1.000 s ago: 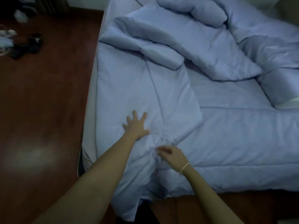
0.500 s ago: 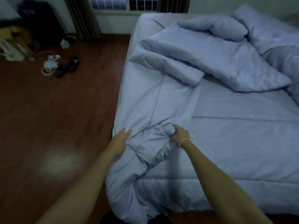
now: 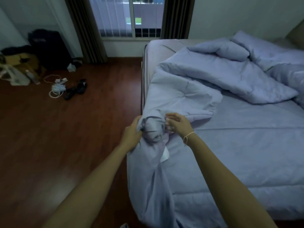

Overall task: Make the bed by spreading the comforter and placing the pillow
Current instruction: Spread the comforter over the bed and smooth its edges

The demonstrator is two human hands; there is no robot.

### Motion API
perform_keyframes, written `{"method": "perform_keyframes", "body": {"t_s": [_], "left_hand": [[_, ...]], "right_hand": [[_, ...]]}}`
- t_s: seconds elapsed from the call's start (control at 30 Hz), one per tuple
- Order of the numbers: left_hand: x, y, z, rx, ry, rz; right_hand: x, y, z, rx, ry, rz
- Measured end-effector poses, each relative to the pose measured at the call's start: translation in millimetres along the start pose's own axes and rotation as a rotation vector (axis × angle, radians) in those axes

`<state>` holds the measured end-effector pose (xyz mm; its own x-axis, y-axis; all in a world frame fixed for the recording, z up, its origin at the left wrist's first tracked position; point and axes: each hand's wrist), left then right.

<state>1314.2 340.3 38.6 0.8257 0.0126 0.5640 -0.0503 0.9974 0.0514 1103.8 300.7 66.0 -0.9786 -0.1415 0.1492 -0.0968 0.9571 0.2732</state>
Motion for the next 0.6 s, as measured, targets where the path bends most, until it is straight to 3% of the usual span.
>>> {"method": "perform_keyframes", "body": {"t_s": [0.23, 0.43, 0.5, 0.6], "left_hand": [[97.4, 46.2, -128.0, 0.266, 0.086, 0.247], [145.2, 77.7, -197.1, 0.757, 0.26, 0.424], [156.3, 75.7, -217.2, 0.787, 0.249, 0.445], [166.0, 56.5, -237.7, 0.743, 0.147, 0.327]], "right_hand": [[-73.8, 15.2, 57.0, -0.154, 0.248, 0.106], [-117.0, 16.1, 81.9, -0.278, 0.256, 0.067], [-124.3, 15.8, 85.9, -0.292, 0.274, 0.062], [-129.1, 17.2, 92.1, -0.314, 0.294, 0.073]]}}
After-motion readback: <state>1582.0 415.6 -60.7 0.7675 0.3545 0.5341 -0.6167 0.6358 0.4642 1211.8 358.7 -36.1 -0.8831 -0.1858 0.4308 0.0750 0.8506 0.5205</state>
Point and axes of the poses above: each hand's wrist, its own y-axis away from the middle knuckle, its own x-axis out of the back of the hand, z = x × y, and after that the axes turned 5 degrees about y, right-handed
